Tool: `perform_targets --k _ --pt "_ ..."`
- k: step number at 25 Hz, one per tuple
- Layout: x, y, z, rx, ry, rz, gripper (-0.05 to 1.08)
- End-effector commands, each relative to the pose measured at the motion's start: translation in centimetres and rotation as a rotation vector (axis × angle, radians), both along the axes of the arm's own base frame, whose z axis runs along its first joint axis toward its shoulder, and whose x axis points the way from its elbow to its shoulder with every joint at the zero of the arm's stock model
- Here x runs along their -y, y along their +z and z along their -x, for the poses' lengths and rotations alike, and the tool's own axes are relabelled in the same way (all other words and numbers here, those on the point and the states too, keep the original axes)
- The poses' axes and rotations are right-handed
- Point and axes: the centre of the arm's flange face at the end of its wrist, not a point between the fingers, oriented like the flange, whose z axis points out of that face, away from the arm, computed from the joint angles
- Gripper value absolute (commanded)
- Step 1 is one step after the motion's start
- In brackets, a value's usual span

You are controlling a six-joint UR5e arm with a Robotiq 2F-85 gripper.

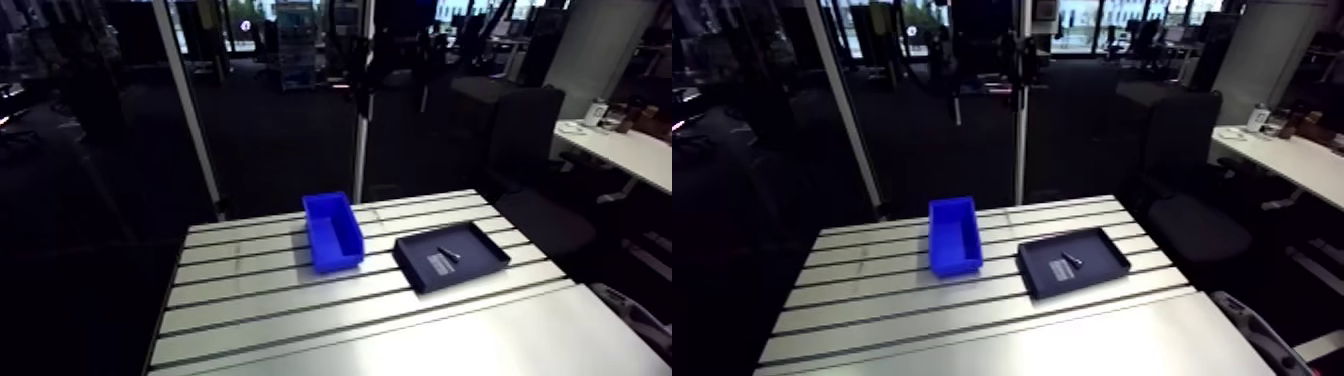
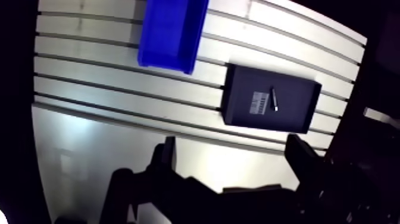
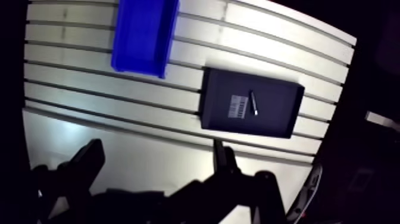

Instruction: Pick up the M10 bolt from the tray and put it into the blue bin.

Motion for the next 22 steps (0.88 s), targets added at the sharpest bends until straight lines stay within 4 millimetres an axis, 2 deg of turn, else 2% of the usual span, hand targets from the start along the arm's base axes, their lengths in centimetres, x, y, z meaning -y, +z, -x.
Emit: perform_targets --k 1,5,11,14,17,22 --pt "-5.1 -5.3 0.5 0.014 0.217 -0.029 0.01" --pt "-5.7 -8.7 1.0 0.052 0.259 -0.048 0.01" --pt "-6.8 -11.6 1.1 0.081 0.251 -0.052 0.01" --pt "-8.9 -12.7 0.5 0.086 0.218 -0.045 0.01" --pt "-9.3 -14.0 -0.1 0.089 0.206 -0.039 0.01" --pt "-11.8 -16.8 -2.1 0.095 0.182 -0.014 0.01"
